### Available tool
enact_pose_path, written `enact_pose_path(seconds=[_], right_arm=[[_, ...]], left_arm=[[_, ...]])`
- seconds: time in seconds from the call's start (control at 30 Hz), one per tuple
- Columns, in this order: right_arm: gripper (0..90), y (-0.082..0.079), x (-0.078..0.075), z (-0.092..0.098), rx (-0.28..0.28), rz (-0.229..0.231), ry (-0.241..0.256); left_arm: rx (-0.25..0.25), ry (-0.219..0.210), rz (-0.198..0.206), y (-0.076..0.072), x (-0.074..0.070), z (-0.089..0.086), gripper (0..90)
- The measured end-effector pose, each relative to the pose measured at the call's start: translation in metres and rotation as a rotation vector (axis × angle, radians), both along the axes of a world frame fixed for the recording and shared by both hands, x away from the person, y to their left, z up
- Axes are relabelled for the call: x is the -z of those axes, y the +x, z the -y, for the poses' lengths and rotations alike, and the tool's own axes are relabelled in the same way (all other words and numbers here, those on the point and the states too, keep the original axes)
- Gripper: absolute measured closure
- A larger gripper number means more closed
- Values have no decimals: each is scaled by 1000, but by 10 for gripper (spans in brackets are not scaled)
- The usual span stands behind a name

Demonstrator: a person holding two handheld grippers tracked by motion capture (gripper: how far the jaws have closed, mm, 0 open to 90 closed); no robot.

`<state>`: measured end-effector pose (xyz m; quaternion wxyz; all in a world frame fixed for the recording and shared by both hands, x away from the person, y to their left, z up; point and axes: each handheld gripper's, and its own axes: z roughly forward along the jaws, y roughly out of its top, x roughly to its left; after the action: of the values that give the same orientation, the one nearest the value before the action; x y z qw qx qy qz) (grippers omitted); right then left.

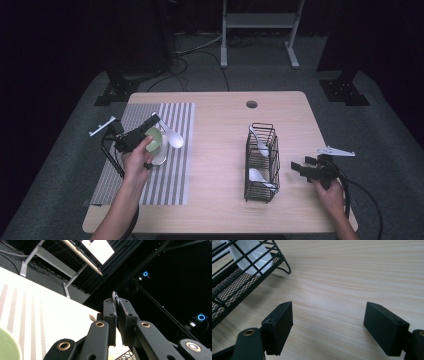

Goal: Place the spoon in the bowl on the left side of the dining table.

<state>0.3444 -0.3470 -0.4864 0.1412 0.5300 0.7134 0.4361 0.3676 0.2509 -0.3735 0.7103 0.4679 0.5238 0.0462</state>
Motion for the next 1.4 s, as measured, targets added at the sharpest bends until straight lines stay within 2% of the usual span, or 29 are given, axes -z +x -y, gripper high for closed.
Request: enact_pose_path(seconds=[0.47, 1.4], right_arm=[[222, 0, 0, 0, 1, 0, -1], [222, 0, 0, 0, 1, -1, 0]], left_arm=[[-38, -11, -15, 1, 6, -14, 849], [-104, -6, -38, 4, 12, -37, 849]])
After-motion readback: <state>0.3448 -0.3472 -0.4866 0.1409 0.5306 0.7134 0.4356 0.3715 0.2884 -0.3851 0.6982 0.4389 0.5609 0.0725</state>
